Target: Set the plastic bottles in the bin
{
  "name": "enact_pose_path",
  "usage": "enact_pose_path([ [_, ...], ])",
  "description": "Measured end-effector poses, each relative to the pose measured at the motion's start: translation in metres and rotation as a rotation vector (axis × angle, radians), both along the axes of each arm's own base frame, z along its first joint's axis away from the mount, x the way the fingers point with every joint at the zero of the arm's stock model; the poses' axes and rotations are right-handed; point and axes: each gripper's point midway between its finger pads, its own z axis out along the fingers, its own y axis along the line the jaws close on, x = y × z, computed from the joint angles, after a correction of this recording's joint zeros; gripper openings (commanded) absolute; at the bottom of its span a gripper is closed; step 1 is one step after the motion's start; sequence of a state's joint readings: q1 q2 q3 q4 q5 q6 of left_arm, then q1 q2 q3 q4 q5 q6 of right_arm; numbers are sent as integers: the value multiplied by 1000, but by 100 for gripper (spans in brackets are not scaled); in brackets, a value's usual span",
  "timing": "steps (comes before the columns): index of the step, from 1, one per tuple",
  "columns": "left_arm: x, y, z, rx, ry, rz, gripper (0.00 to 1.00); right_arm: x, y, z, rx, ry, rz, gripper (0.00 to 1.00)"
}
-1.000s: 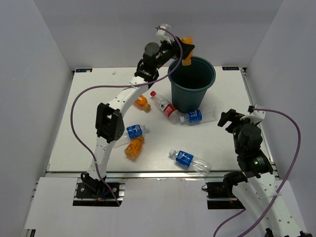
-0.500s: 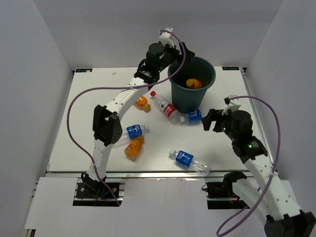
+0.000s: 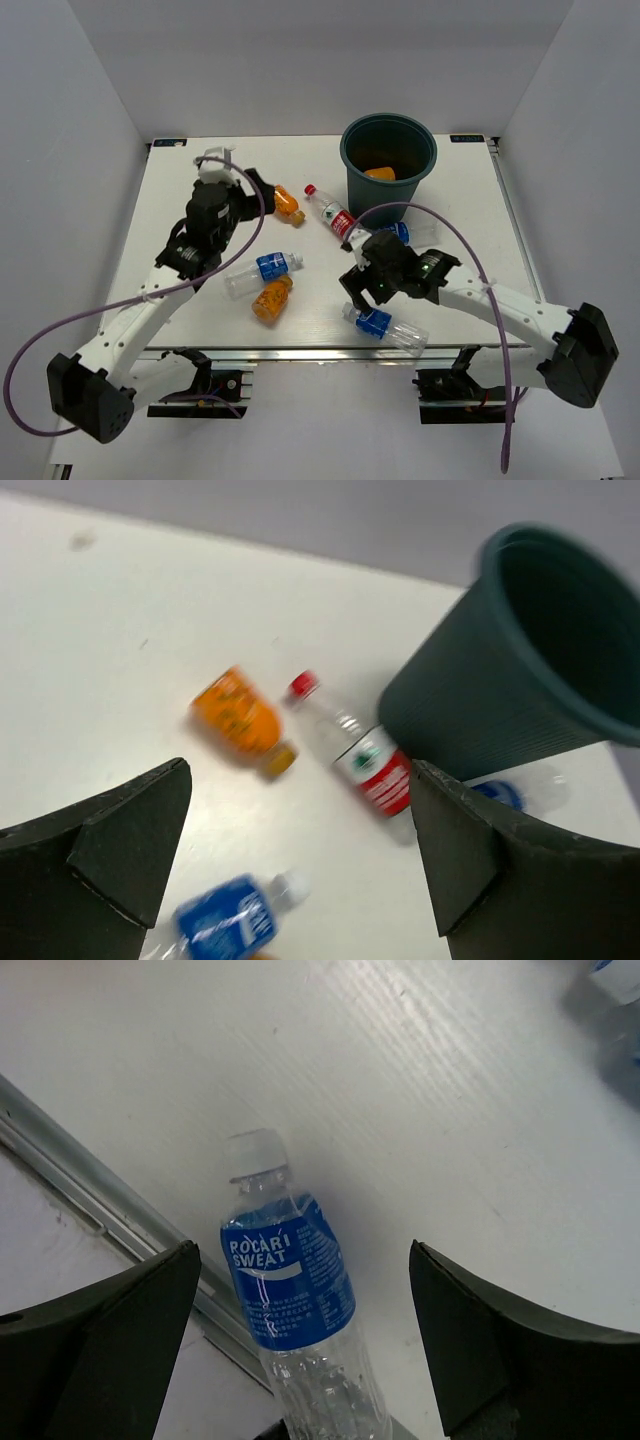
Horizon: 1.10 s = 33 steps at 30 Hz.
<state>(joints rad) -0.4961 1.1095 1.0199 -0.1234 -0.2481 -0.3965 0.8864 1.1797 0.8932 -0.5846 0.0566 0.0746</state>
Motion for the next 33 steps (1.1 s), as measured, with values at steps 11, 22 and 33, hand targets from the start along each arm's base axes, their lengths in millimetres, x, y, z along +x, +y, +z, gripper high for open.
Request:
enact_pose_path([
  [11, -21, 45, -84, 37, 199, 148, 98, -43, -11, -51, -257, 164, 84, 89],
  [22, -22, 59, -85, 41, 194, 195, 98, -50, -15, -91, -376, 265, 96, 77],
  [33, -22, 58, -87, 38, 201, 185, 98, -22, 25, -24, -139, 77, 105, 40],
])
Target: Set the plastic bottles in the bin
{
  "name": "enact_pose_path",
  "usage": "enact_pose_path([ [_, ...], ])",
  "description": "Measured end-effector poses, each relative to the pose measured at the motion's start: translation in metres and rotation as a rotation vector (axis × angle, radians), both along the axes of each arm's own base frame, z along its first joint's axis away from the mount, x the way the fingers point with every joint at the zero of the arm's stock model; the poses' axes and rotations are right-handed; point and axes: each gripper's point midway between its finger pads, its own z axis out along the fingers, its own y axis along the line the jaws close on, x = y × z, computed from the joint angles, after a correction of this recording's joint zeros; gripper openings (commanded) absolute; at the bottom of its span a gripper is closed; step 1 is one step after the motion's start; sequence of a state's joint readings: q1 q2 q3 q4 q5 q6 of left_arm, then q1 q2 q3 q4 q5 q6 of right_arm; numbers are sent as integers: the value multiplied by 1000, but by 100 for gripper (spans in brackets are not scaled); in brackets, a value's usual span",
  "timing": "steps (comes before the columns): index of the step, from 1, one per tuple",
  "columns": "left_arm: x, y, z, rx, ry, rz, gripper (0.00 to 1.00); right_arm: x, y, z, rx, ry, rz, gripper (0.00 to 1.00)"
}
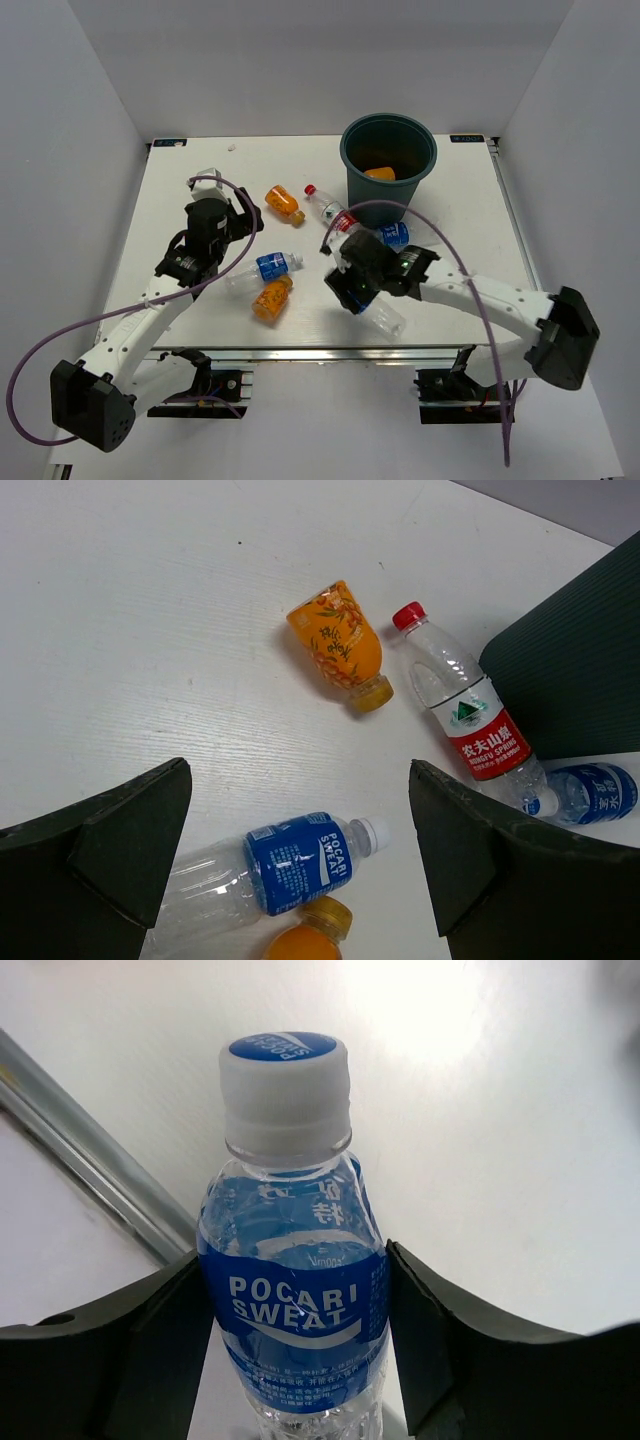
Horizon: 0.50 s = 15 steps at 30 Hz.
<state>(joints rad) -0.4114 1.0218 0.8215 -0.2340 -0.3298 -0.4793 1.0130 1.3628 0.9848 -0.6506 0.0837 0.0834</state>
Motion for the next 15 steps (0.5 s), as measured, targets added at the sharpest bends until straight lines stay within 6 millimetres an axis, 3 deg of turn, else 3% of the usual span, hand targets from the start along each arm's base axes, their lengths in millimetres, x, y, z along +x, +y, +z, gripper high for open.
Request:
enact_pose_path([
  [3, 0, -1, 0, -2, 1, -5, 98, 23, 30, 64, 191, -152, 12, 41],
  [8, -2, -4, -6, -4, 14, -23, 98, 69, 61, 198, 510, -524, 18, 39],
  [11, -3, -4, -7, -4, 16, -25, 98, 107, 58, 276, 644, -767, -43, 43],
  [13, -3, -4, -7, -5, 16, -24, 98, 134, 46, 321, 697, -921, -106, 38],
  [15, -3, -4, -7, -5, 16, -24, 98, 166, 29, 354, 703, -1031, -182, 37],
])
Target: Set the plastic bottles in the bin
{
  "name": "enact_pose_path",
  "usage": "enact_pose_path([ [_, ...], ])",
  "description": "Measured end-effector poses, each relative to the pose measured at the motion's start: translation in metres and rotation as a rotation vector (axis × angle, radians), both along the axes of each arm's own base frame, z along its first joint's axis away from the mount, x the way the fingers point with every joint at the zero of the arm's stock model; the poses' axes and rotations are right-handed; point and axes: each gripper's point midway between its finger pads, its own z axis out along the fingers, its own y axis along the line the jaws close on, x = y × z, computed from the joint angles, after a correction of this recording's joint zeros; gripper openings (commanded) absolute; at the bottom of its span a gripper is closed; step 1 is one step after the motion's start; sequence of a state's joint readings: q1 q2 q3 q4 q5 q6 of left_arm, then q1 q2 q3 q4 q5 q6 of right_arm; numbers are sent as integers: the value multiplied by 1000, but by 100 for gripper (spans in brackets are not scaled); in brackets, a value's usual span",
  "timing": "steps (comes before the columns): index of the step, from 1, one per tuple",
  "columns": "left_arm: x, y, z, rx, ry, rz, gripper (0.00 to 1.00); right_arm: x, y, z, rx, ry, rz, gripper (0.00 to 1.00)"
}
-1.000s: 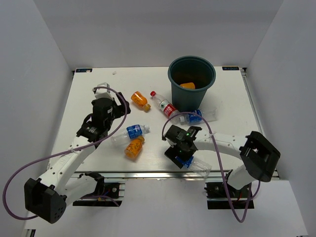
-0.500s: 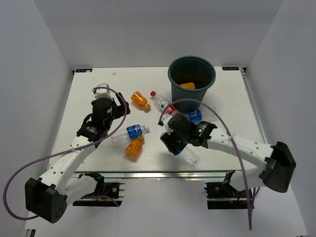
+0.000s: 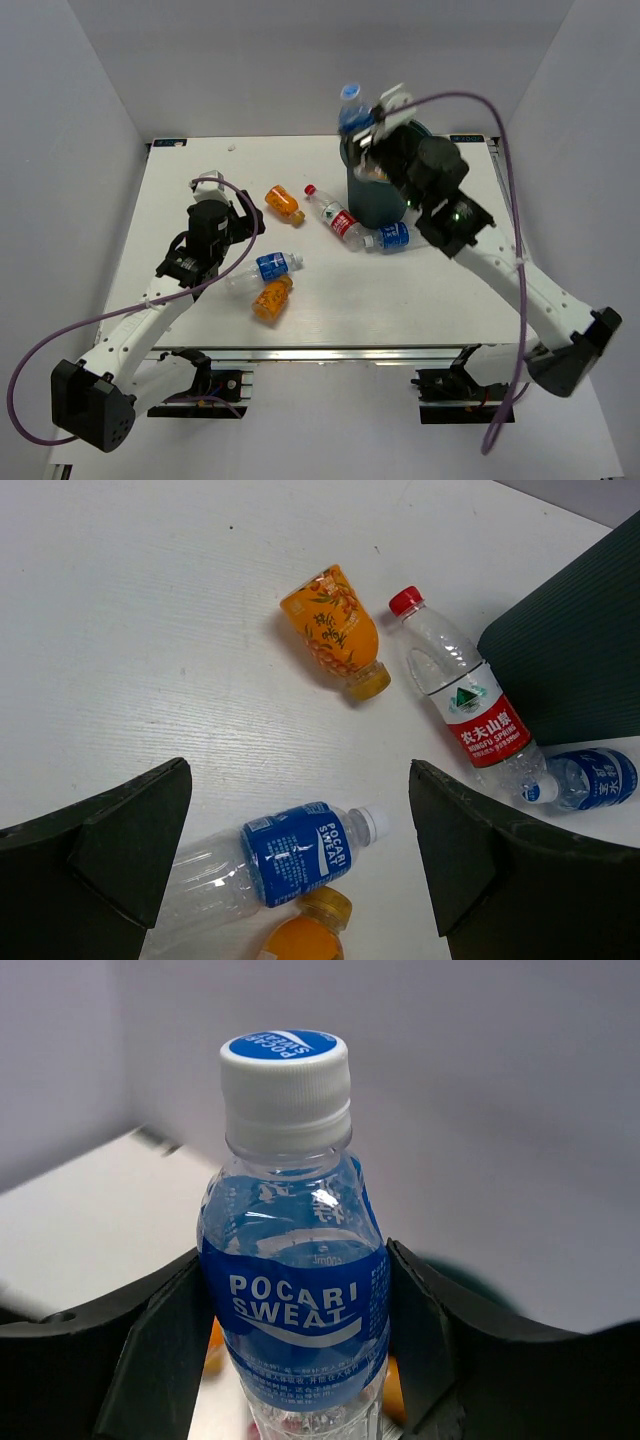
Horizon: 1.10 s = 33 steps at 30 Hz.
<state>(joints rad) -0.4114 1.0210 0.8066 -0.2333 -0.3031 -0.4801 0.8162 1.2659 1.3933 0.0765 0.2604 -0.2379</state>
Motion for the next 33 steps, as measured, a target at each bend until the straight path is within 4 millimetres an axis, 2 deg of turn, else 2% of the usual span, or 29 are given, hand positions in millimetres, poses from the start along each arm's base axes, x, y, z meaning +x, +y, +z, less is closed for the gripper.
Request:
enact_pose_path([
  [3, 0, 0, 0, 1, 2, 0, 98, 55, -30, 44, 66, -98, -134, 39],
  [5, 0, 0, 0, 1, 2, 0, 98, 89, -53, 51, 76, -139, -215, 41],
  [8, 0, -1, 0, -2, 2, -4, 98, 130, -76, 32, 40, -135, -301, 45],
  [10, -1, -1, -1, -5, 3, -3, 98, 150, -76, 9, 2, -106, -321, 48],
  [13, -2, -1, -1, -10, 6, 0, 98, 168, -74, -26, -33, -48, -329, 60],
  [16, -5, 0, -3, -19, 21, 5, 98, 175, -78, -61, -45, 21, -332, 80],
  [17, -5, -1, -4, -26, 24, 6, 98, 176, -81, -69, -45, 40, -338, 89],
  [20, -11, -4, -14, -58, 50, -7, 98, 179, -88, -82, -40, 71, -352, 89],
  [24, -20, -11, -36, -105, 114, -27, 98, 177, -92, -86, -22, 89, -356, 89],
  [29, -42, -20, -67, -125, 213, -39, 98, 157, -97, -81, 16, 101, -344, 89],
  [33, -69, -45, -90, -86, 294, -114, 98, 129, -103, -70, 65, 106, -312, 89],
])
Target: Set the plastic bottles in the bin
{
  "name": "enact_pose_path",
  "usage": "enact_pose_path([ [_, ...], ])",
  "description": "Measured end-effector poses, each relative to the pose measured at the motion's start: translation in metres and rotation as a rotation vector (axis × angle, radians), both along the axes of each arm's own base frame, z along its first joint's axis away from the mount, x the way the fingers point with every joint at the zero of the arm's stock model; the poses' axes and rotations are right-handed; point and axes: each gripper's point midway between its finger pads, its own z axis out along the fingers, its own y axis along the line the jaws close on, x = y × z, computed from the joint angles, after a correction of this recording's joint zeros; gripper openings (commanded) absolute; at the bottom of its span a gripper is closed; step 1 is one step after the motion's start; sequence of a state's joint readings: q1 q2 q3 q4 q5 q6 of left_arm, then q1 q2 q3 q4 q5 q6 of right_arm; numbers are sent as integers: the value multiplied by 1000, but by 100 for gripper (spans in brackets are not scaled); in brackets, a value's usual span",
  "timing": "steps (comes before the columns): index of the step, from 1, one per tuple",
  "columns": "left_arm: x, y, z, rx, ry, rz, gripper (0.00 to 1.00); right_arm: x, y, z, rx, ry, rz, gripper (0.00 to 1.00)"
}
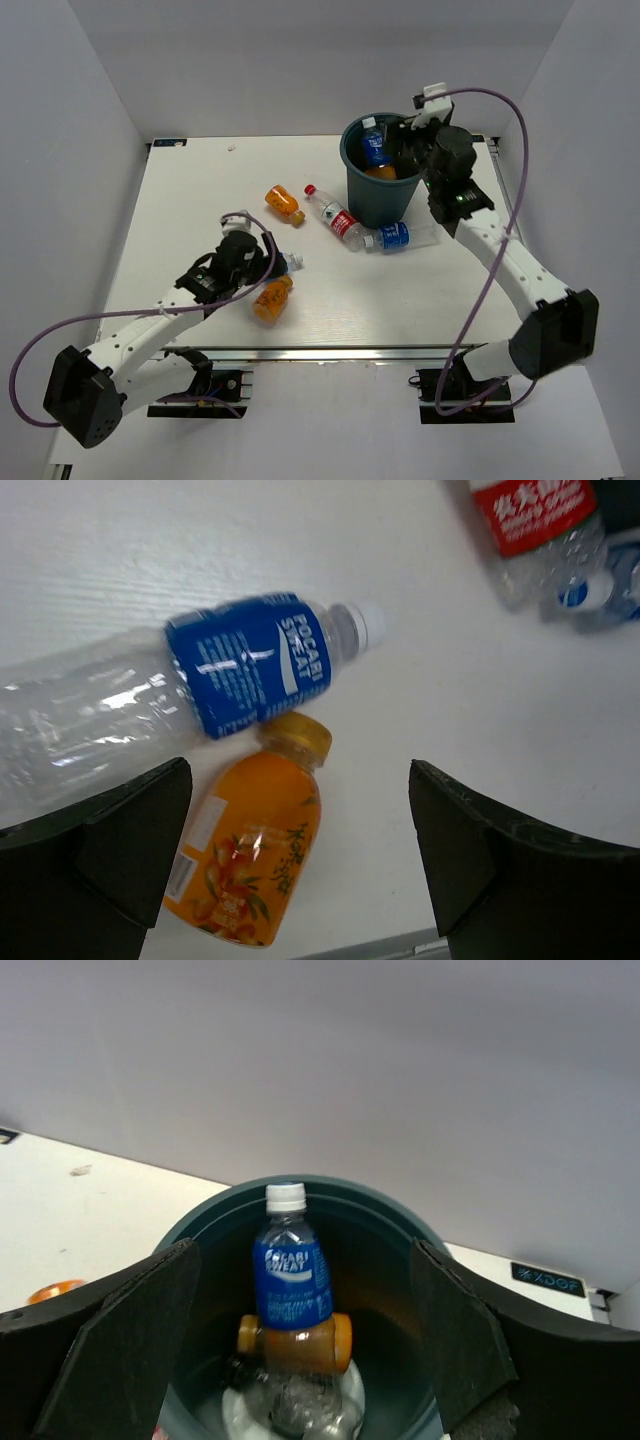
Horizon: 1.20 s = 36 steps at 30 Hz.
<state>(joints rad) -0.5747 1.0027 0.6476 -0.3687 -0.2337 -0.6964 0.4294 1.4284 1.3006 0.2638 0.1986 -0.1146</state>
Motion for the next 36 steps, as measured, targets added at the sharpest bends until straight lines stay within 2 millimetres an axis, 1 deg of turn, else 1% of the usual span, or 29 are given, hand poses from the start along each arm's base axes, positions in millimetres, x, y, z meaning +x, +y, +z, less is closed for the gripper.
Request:
enact_pose_path([
  [2, -10, -12, -13, 27, 44, -41, 98, -20, -4, 4, 30, -2, 23, 89],
  [4, -20, -17, -29, 73, 94, -62, 98, -36, -6, 7, 54, -3, 49, 89],
  [8, -44, -20, -58, 191, 183, -96, 98, -66, -10, 7, 91, -3, 91, 89],
  [11, -56, -17, -69, 243, 223, -94, 97, -83, -13, 4, 116, 1, 112, 89],
  [14, -62, -18, -76, 266, 243, -102, 94, -96, -17, -2, 139, 10, 119, 89],
  [17, -67, -23, -84, 281, 260, -123, 89, -109, -22, -13, 168, 26, 120, 89],
  [18, -68, -25, -87, 285, 267, -129, 84, -112, -24, -18, 178, 34, 116, 89],
  [20, -69, -28, -93, 289, 279, -137, 79, -118, -27, -30, 193, 56, 107, 89],
  [21, -69, -29, -95, 292, 282, -142, 74, -121, -29, -35, 200, 67, 102, 89],
  [22, -69, -31, -96, 291, 283, -146, 64, -124, -31, -40, 207, 75, 96, 89],
  [24, -67, -33, -97, 287, 277, -151, 55, -131, -35, -49, 233, 90, 85, 89],
  [25, -66, -35, -97, 288, 276, -155, 46, -134, -38, -54, 249, 95, 79, 89],
  [26, -66, -36, -97, 289, 277, -159, 42, -138, -40, -62, 265, 106, 70, 89],
  [28, -65, -42, -96, 295, 276, -178, 39, -143, -45, -77, 284, 133, 50, 89],
  [31, -67, -61, -91, 301, 257, -257, 37, -147, -55, -99, 300, 183, -6, 89],
  [32, -68, -69, -87, 300, 243, -289, 32, -149, -60, -104, 310, 197, -34, 89],
  [33, -67, -77, -81, 296, 226, -318, 30, -151, -66, -107, 327, 204, -66, 89],
  [35, -62, -92, -65, 280, 186, -363, 28, -155, -80, -109, 371, 201, -136, 89],
  [36, -55, -103, -51, 261, 149, -380, 28, -158, -87, -110, 396, 195, -170, 89],
])
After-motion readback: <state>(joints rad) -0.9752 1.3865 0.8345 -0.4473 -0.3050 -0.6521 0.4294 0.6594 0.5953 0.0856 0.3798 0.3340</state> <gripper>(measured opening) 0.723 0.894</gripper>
